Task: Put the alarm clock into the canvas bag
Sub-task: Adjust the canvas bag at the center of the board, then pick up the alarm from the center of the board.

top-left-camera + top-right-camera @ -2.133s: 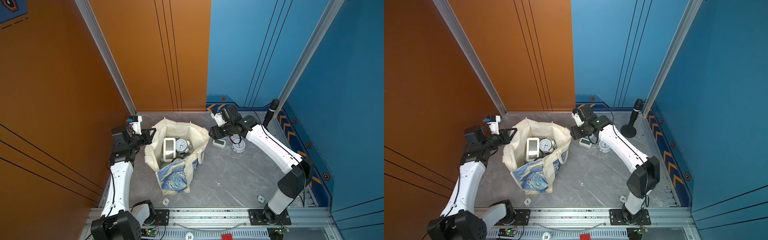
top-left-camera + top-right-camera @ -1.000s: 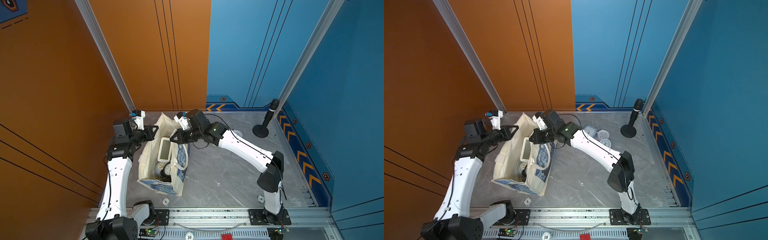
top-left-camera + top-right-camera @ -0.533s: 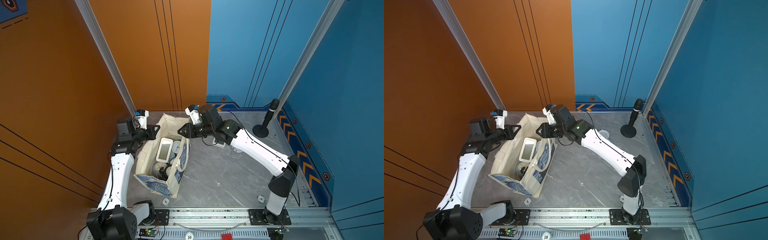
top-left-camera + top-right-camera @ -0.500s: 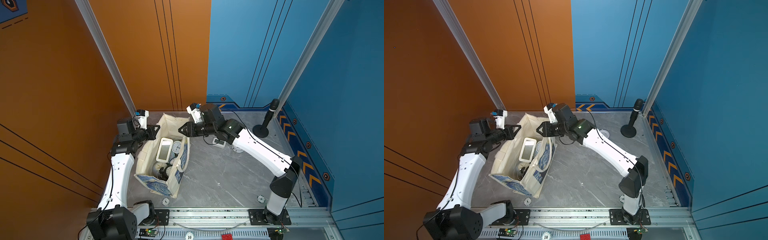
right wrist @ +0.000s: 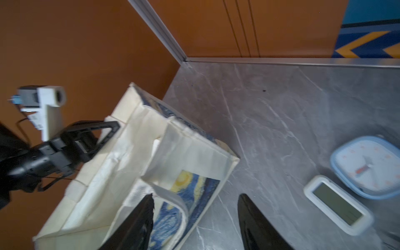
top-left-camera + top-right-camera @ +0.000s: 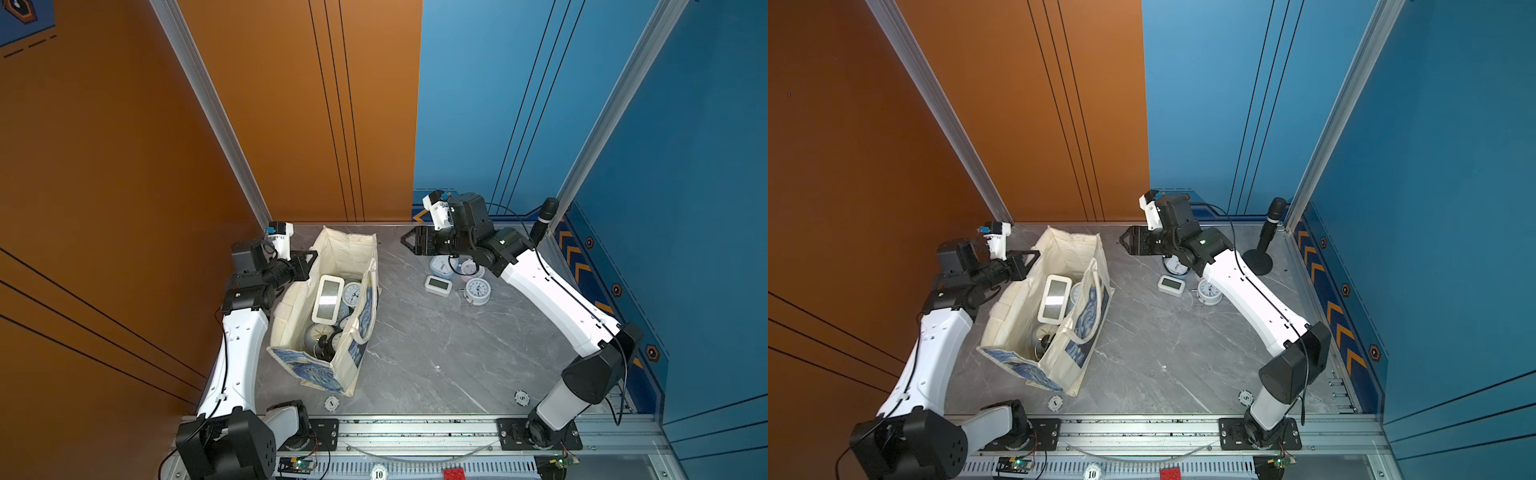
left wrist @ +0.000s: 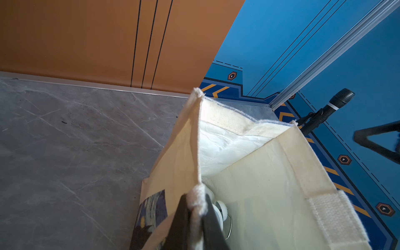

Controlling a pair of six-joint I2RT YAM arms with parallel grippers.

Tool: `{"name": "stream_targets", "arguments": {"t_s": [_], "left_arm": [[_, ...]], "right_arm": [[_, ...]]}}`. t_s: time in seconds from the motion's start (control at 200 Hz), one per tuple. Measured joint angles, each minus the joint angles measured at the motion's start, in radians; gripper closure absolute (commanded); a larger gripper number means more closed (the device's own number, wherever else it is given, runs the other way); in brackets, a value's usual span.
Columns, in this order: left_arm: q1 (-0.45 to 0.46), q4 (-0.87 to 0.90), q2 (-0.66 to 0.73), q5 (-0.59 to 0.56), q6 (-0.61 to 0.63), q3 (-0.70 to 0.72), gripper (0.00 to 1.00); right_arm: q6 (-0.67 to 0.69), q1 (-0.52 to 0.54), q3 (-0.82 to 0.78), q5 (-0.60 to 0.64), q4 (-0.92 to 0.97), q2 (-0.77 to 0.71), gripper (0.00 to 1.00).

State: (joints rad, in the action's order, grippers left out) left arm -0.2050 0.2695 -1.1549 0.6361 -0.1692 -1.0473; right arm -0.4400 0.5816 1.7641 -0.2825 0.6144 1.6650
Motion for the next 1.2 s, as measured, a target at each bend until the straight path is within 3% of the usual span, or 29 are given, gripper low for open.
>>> {"name": "stream_targets", "arguments": {"t_s": [0.375, 0.521, 0.851, 1.201], "left_arm": [[-0.006, 0.000, 0.001, 0.004, -0.011, 0.000, 1.00], [-0.007, 0.000, 0.001, 0.004, -0.011, 0.000, 1.00], [-0.011, 0.000, 0.001, 0.004, -0.011, 0.000, 1.00], [-0.011, -0.027, 0.024, -0.001, -0.011, 0.033, 1.00]], "right_arm": [[0.275, -0.125, -0.103, 0.119, 0.093, 0.182, 0.24], [0.349, -0.144, -0.103, 0.137, 0.104, 0.297, 0.14], [0.411, -0.160, -0.061, 0.157, 0.109, 0.441, 0.03], [0.418, -0.187, -0.052, 0.135, 0.109, 0.489, 0.00]]}}
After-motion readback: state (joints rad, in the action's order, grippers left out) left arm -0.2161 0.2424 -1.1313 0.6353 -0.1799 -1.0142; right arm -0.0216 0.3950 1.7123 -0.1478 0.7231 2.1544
